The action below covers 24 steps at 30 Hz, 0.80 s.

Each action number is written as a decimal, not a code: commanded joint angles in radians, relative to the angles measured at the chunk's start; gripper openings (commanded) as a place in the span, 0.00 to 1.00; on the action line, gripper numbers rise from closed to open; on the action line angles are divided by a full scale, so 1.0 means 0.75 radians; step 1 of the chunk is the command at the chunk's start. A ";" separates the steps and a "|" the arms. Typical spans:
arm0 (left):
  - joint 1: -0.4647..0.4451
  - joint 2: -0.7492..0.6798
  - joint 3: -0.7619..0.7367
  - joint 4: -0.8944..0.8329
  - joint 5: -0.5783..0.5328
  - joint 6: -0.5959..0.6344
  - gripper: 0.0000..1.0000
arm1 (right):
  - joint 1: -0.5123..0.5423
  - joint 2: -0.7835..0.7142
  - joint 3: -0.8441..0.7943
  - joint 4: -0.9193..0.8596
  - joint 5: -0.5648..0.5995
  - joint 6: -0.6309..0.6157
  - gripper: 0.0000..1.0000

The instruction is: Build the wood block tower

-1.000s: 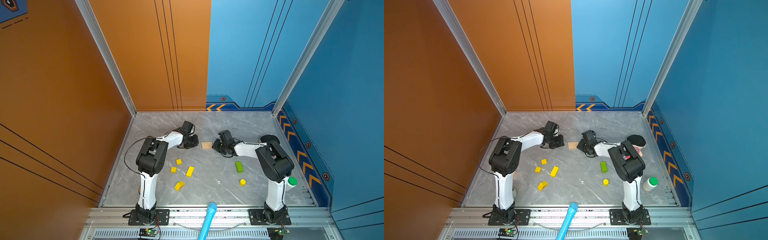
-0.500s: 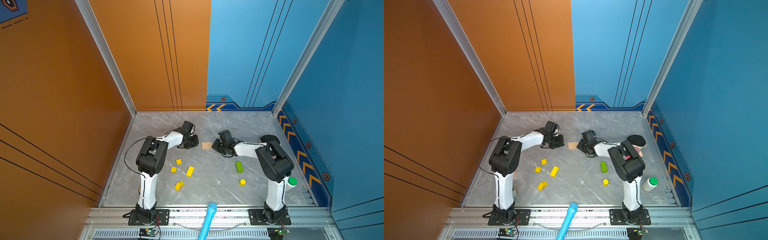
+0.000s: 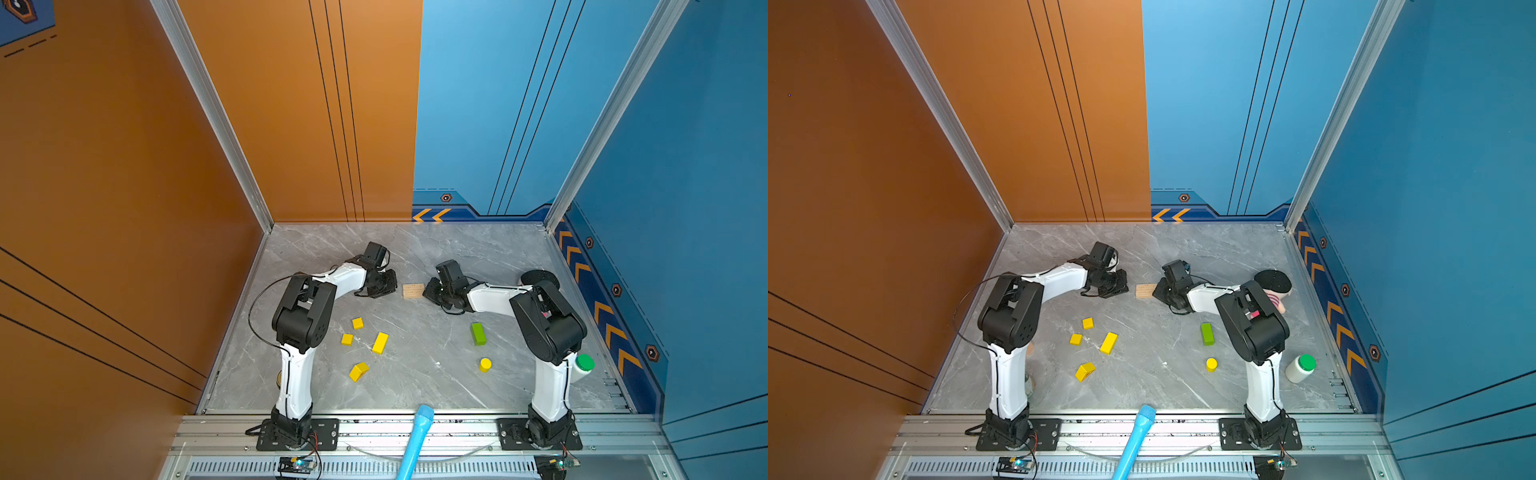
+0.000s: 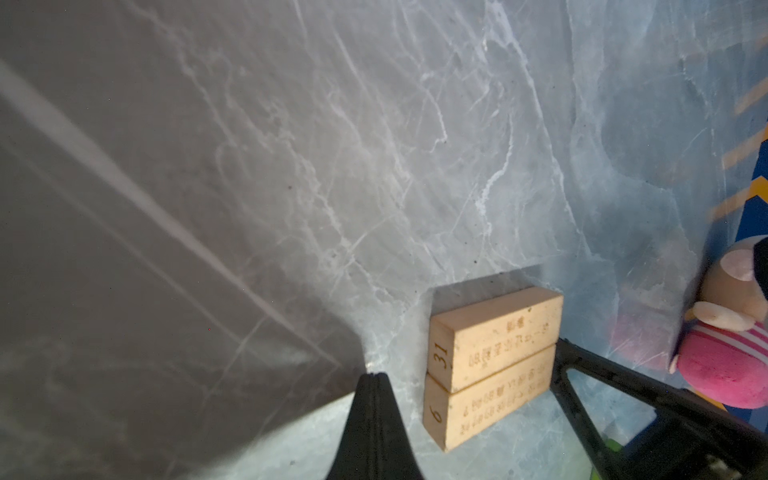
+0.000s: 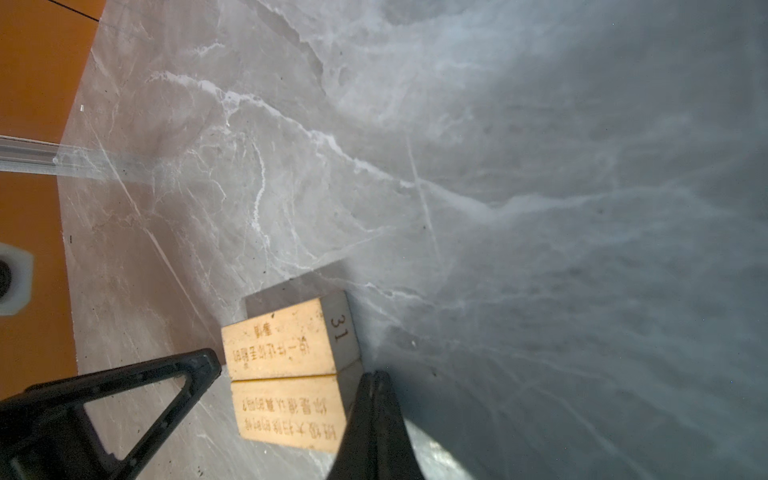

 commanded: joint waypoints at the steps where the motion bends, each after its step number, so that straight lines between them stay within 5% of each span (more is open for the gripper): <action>1: -0.007 0.014 0.023 -0.032 0.023 0.019 0.00 | -0.009 0.010 -0.047 -0.103 0.026 0.017 0.00; 14: 0.007 -0.089 -0.016 -0.048 -0.001 0.043 0.00 | -0.104 -0.397 -0.214 -0.248 0.063 -0.032 0.00; 24: 0.012 -0.255 -0.130 -0.047 -0.006 0.070 0.00 | -0.121 -0.853 -0.264 -0.725 0.201 -0.169 0.00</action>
